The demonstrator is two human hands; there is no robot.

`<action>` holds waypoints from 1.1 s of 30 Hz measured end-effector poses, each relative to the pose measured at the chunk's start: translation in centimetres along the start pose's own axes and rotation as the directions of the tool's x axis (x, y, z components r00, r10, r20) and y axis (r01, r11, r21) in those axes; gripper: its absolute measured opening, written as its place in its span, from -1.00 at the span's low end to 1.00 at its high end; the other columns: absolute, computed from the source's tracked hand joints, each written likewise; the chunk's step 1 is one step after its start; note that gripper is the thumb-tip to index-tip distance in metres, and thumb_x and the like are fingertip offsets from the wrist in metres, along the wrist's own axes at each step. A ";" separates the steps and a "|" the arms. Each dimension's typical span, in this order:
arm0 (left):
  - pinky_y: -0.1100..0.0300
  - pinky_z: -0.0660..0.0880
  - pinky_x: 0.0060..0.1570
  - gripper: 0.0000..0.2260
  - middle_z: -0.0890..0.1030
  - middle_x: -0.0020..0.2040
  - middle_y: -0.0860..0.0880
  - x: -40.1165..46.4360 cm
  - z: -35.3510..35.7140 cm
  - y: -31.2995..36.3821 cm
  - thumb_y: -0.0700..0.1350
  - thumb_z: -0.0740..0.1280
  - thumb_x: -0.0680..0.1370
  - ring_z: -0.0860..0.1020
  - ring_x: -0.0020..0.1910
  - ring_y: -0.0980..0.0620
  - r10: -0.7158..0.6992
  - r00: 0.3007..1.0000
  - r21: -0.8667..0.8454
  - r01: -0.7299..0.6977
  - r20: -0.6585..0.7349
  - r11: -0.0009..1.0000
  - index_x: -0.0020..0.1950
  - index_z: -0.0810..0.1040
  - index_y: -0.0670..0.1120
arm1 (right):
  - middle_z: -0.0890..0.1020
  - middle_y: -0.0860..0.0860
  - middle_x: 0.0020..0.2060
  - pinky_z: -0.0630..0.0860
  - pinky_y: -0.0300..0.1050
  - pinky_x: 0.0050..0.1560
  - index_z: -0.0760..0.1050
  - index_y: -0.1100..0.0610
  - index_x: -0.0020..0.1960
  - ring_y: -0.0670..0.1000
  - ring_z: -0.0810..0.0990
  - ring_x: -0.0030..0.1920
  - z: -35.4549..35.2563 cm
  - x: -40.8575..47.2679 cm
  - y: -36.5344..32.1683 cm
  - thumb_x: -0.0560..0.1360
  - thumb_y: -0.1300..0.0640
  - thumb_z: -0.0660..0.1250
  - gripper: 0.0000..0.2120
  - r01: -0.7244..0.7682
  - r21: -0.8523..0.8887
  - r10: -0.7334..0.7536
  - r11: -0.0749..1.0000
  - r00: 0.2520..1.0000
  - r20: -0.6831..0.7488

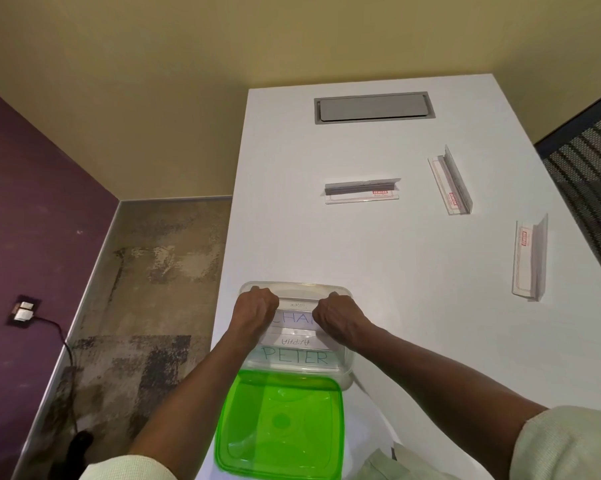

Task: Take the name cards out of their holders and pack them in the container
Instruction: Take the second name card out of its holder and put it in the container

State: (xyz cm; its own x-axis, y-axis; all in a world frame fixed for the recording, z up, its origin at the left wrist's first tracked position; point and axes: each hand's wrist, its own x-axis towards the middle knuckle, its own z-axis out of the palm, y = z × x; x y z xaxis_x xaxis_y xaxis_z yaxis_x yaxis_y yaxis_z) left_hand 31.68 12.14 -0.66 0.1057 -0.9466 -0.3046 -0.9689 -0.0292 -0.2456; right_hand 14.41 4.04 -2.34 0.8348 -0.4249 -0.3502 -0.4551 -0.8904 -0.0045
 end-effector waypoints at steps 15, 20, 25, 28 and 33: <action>0.10 0.55 -0.05 -0.80 0.62 -0.01 -0.14 -0.6 0.4 0.0 -0.38 0.29 0.48 0.58 0.00 -0.09 -0.058 0.994 -0.017 0.060 0.098 0.998 0.04 0.58 -0.18 | 0.65 0.17 -0.12 0.35 -0.07 -0.27 0.57 0.25 -0.05 0.18 0.56 -0.03 0.4 -0.1 0.0 0.50 0.44 0.13 -0.74 -0.016 0.039 0.018 0.999 0.999 -0.048; 0.19 0.54 -0.37 -0.83 0.61 -0.28 -0.10 -1.2 -0.2 0.1 -0.33 0.53 0.28 0.60 -0.28 -0.04 -0.037 0.997 -0.066 0.032 -0.070 0.997 -0.21 0.64 -0.15 | 0.65 0.17 -0.13 0.37 -0.08 -0.27 0.56 0.25 -0.06 0.17 0.56 -0.04 0.0 -0.3 0.1 0.53 0.42 0.09 -0.72 -0.008 0.056 0.013 0.998 0.997 -0.077; 0.27 0.38 -0.61 -0.72 0.50 -0.49 -0.10 -2.0 -1.1 0.0 -0.38 0.56 0.03 0.49 -0.55 -0.04 -0.020 0.973 -0.118 -0.007 -0.229 0.993 -0.42 0.55 -0.15 | 0.62 0.18 -0.17 0.37 -0.06 -0.25 0.51 0.23 -0.10 0.15 0.57 -0.09 -1.1 -1.2 0.0 0.48 0.46 0.09 -0.74 0.023 0.073 -0.013 0.997 0.990 -0.143; 0.14 0.45 -0.36 -0.87 0.58 -0.26 -0.18 -1.8 -2.2 0.2 -0.41 0.36 0.35 0.58 -0.29 -0.14 -0.108 0.992 -0.248 0.087 -0.071 0.965 -0.26 0.52 -0.20 | 0.59 0.19 -0.30 0.26 -0.08 -0.35 0.36 0.16 -0.24 0.14 0.52 -0.26 -2.1 -2.2 0.3 0.43 0.45 0.10 -0.77 0.046 0.091 -0.023 0.995 0.970 -0.241; 0.10 0.48 -0.22 -0.92 0.61 -0.10 -0.20 -1.6 -3.4 0.9 -0.21 0.34 0.52 0.60 -0.15 -0.18 -0.251 0.966 -0.403 0.205 -0.064 0.892 -0.15 0.54 -0.20 | 0.51 0.16 -0.46 0.09 -0.10 -0.45 0.27 0.13 -0.32 0.10 0.26 -0.42 -3.4 -4.1 0.9 0.37 0.40 0.20 -0.78 -0.008 0.117 0.046 0.993 0.942 -0.331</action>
State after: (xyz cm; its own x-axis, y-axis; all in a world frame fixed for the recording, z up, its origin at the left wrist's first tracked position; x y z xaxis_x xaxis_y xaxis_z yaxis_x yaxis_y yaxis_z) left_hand 29.83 12.56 2.76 0.3314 -0.9274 -0.1737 -0.9325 -0.3499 0.0893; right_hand 11.60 4.39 2.24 0.8683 -0.4957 -0.0197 -0.4946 -0.8619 -0.1114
